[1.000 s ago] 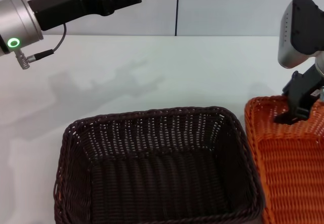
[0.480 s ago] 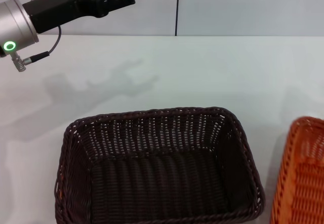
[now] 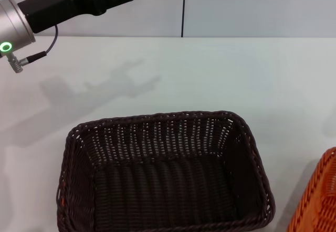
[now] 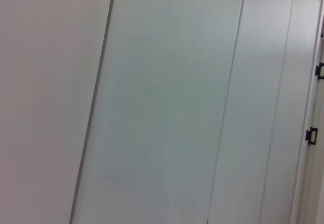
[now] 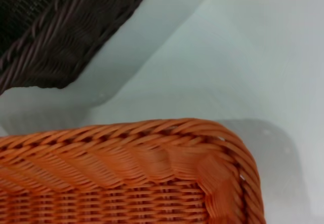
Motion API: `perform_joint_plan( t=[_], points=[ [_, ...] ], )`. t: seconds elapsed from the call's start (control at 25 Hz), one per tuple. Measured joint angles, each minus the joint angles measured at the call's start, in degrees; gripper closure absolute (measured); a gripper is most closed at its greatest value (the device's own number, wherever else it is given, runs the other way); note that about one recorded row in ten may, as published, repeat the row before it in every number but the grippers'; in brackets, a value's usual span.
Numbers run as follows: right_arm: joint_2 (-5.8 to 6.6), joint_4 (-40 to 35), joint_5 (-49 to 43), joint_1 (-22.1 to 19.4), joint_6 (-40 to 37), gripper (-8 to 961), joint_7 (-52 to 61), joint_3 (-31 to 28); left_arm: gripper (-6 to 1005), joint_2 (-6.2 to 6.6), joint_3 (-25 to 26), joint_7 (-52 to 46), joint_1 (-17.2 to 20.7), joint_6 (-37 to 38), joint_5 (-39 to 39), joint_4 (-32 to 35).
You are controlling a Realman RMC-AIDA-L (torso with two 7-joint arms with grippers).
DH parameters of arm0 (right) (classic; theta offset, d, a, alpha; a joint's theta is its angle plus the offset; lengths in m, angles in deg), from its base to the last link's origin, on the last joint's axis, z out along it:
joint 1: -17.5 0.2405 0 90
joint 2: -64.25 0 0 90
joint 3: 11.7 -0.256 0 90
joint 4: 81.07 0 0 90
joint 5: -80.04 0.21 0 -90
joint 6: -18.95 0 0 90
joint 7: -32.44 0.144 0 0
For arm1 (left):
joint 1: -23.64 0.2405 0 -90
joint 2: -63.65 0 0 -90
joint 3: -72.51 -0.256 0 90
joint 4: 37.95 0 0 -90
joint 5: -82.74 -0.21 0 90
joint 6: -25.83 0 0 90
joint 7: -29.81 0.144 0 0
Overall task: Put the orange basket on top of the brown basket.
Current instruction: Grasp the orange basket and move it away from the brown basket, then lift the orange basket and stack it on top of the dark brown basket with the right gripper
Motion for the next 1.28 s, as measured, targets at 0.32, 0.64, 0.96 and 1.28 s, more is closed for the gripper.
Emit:
perform_joint_plan(
  t=[0.32,0.64,0.96,1.28],
  points=[
    [2.53,0.15,6.21,-3.26,-2.57,802,-2.05,-10.04,157,0.04,1.17,0.58,-0.14,0.12,0.0,0.31],
    [10.13,1.19,30.82,-10.81,-8.91,802,-4.01,-15.18,157,0.11,4.54,0.61,0.02,0.12,-0.02,0.31],
    [13.11,5.81,40.04,-13.29,-14.38,802,-6.93,-23.79,157,0.25,5.46,0.61,0.2,0.11,-0.02,0.29],
    [9.5,12.73,56.85,-16.73,-12.91,801,-9.35,-24.65,157,0.3,5.52,0.61,0.04,0.38,-0.02,1.13]
  ],
)
